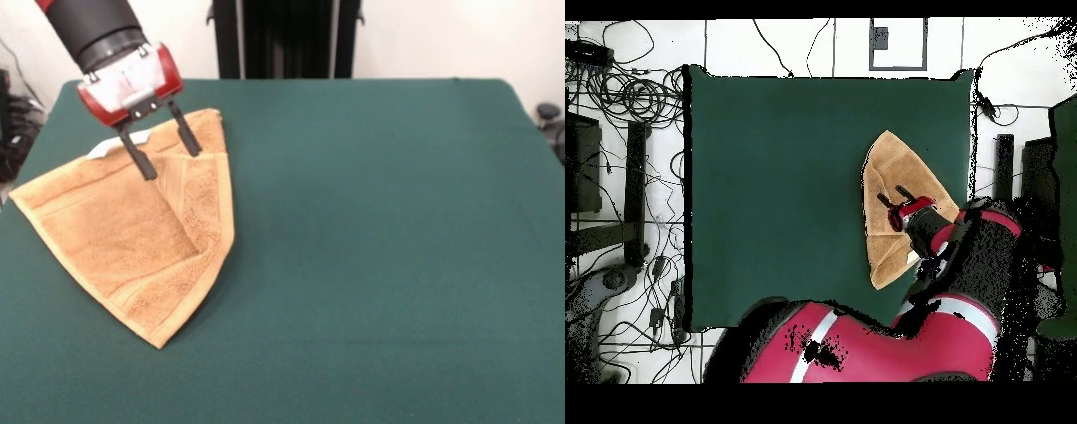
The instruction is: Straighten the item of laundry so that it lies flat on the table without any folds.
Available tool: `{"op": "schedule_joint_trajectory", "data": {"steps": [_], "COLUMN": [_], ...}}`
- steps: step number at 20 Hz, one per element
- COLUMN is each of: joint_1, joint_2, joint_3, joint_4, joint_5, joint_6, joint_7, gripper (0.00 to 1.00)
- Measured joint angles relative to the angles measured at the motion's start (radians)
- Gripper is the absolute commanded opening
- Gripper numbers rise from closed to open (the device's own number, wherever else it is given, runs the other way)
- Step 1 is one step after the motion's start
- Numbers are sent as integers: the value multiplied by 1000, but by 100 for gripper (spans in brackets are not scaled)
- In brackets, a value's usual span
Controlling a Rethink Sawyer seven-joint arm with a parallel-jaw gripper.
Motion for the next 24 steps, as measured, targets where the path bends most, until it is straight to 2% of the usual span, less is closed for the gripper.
{"op": "schedule_joint_trajectory", "data": {"steps": [5, 13, 21, 24], "joint_1": [14, 14, 25, 39], "joint_2": [54, 128, 149, 161], "joint_3": [0, 0, -20, -39], "joint_4": [-10, -11, -28, -44], "joint_5": [-39, -52, -66, -81], "joint_6": [0, 0, -1, -8], "joint_7": [0, 0, 5, 50], "gripper": [100, 100, 100, 100]}}
